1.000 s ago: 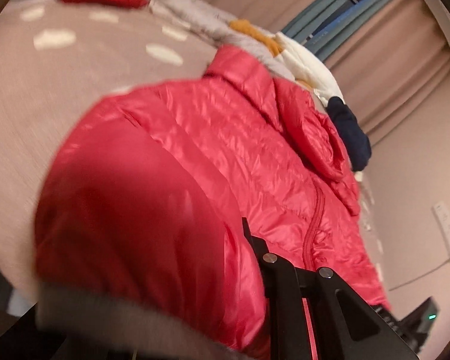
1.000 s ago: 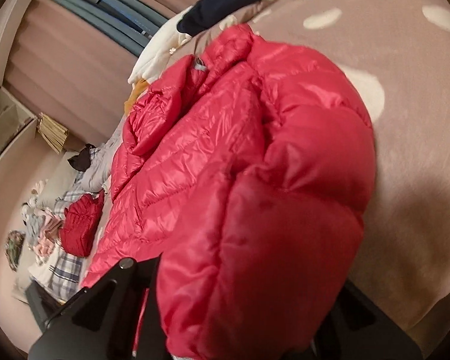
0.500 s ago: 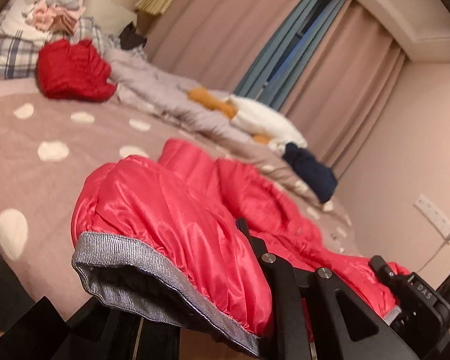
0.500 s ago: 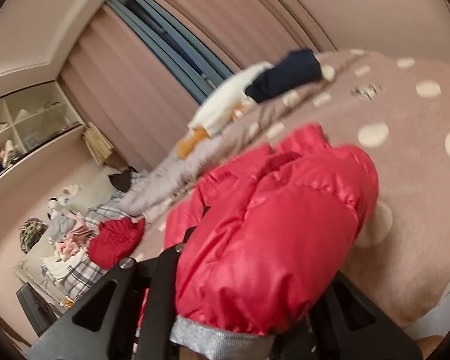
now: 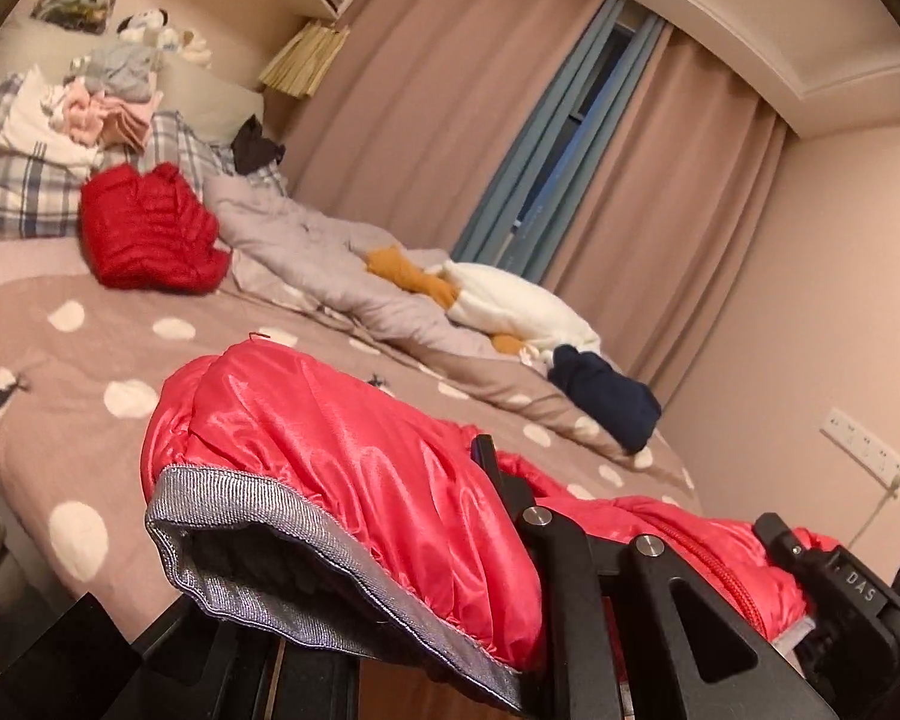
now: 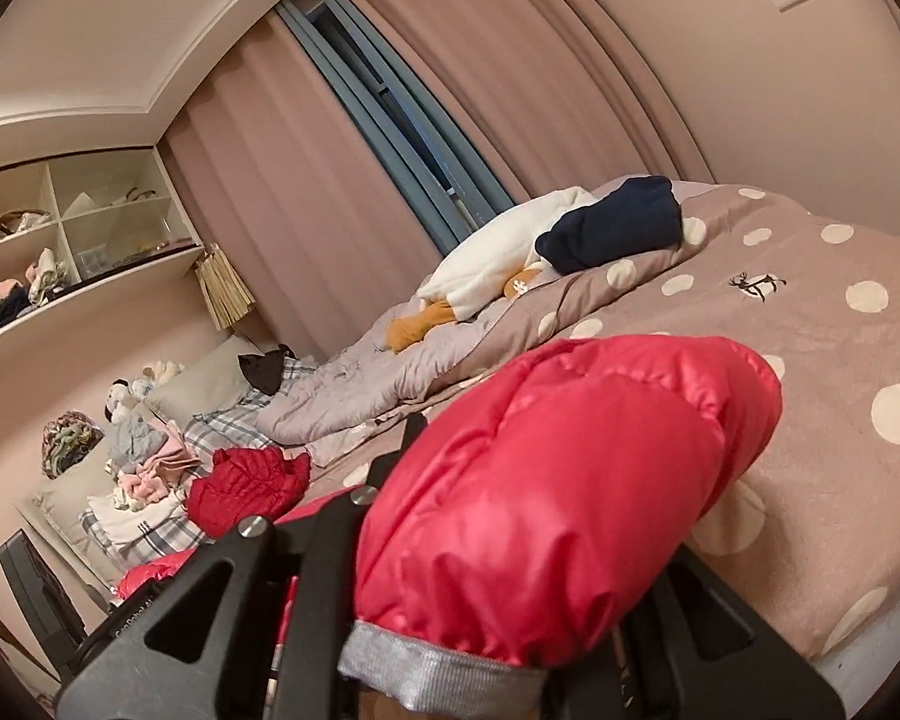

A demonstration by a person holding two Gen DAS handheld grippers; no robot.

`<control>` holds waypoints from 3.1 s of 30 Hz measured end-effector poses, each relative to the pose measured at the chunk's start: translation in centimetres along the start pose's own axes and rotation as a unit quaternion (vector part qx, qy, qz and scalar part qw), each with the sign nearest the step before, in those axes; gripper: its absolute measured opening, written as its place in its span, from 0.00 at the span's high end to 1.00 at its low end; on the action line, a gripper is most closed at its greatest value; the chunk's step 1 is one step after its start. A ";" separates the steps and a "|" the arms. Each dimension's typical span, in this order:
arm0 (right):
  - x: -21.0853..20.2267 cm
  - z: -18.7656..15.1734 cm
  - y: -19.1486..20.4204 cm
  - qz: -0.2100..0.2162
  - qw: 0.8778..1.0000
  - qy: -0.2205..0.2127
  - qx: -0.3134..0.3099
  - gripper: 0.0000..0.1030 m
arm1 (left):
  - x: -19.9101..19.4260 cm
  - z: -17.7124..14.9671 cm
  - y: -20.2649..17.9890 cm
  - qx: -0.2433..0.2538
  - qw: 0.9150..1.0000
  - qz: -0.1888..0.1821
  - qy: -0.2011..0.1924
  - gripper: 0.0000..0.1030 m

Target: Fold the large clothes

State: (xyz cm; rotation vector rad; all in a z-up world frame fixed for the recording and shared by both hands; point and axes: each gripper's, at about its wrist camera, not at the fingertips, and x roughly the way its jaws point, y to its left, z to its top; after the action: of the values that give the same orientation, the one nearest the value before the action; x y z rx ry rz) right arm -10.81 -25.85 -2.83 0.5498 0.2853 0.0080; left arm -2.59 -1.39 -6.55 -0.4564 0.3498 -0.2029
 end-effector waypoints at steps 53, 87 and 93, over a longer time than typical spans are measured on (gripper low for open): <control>12.7 4.2 -0.9 -0.099 0.988 0.115 0.017 0.79 | 12.0 2.9 -1.3 0.019 0.993 0.077 0.083 0.85; 12.1 3.9 -1.4 -0.078 0.989 0.109 0.068 0.29 | 11.4 4.5 1.0 -0.078 0.992 0.006 0.096 0.43; 11.7 4.5 -0.5 -0.086 0.992 0.091 0.031 0.20 | 11.1 5.1 1.6 -0.090 0.992 -0.002 0.087 0.43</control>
State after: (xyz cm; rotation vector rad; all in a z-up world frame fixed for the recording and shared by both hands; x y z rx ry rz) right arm 1.57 -27.56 -2.53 0.5864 0.5121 -0.1177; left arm 9.73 -1.00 -6.19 -0.6196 0.5417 -0.2157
